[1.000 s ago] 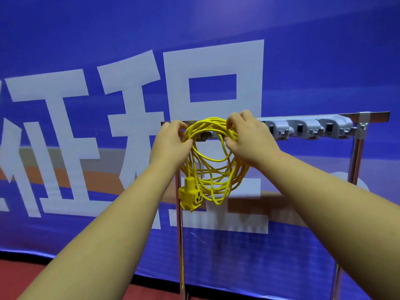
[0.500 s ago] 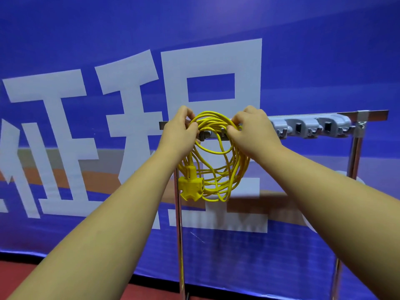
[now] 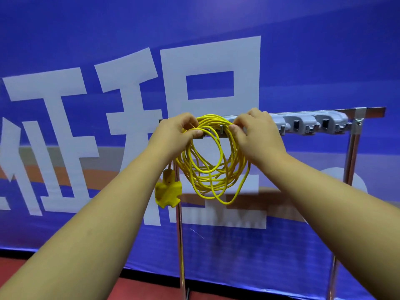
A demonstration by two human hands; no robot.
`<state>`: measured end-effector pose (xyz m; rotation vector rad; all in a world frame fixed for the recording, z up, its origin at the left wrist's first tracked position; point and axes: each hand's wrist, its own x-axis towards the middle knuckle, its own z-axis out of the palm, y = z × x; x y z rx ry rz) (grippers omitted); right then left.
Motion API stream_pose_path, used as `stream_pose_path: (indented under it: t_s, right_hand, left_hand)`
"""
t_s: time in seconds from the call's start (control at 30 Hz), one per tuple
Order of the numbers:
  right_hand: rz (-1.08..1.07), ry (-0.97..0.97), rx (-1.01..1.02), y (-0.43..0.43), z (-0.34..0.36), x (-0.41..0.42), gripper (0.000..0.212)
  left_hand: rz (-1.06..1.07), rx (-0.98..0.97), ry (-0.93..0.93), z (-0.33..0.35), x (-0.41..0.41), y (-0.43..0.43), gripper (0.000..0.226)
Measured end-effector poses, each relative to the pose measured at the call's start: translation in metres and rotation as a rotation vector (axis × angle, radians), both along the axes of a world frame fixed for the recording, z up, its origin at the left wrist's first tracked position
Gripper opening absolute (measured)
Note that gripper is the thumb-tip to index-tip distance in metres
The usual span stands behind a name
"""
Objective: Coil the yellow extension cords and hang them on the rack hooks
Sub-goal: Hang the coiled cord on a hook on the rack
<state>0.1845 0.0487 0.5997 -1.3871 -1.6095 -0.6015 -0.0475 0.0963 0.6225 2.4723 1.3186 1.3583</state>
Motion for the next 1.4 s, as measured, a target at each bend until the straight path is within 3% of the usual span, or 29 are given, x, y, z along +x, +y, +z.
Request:
stream_pose_path:
  t_s: [0.13, 0.3, 0.37, 0.5, 0.67, 0.83, 0.97, 1.17, 1.3, 1.4]
  right_hand:
    - [0.031, 0.066, -0.025, -0.002, 0.006, 0.0, 0.026]
    - [0.075, 0.038, -0.076, -0.004, 0.014, -0.007, 0.024]
    - [0.096, 0.035, -0.105, -0.005, 0.015, -0.011, 0.023]
    - [0.145, 0.009, -0.191, -0.008, 0.017, -0.02, 0.026]
    - [0.215, -0.032, -0.315, -0.012, 0.021, -0.024, 0.02]
    - [0.318, 0.176, -0.359, -0.01, 0.026, -0.021, 0.008]
    - [0.369, 0.33, -0.319, -0.005, 0.029, -0.024, 0.008]
    - [0.31, 0.235, -0.355, -0.011, 0.027, -0.019, 0.013]
    - [0.426, 0.242, -0.445, -0.019, 0.028, -0.005, 0.016]
    - [0.528, 0.328, -0.457, -0.025, 0.03, 0.002, 0.017]
  left_hand:
    - [0.028, -0.013, -0.018, 0.001, -0.009, -0.007, 0.027]
    - [-0.065, -0.001, 0.141, 0.002, -0.016, -0.021, 0.005]
    - [-0.116, 0.042, 0.161, 0.005, -0.014, -0.025, 0.012]
    - [-0.182, 0.122, 0.023, 0.009, -0.005, -0.029, 0.013]
    - [-0.217, 0.054, -0.198, 0.012, 0.009, -0.038, 0.019]
    - [-0.091, 0.134, -0.149, 0.013, 0.016, -0.038, 0.032]
    - [0.0, -0.061, -0.129, -0.005, 0.017, -0.043, 0.03]
    - [-0.231, -0.357, -0.114, -0.042, -0.005, -0.051, 0.004]
    - [-0.113, -0.2, -0.212, -0.04, -0.013, -0.037, 0.012]
    - [0.014, -0.035, -0.137, -0.026, -0.019, -0.035, 0.015]
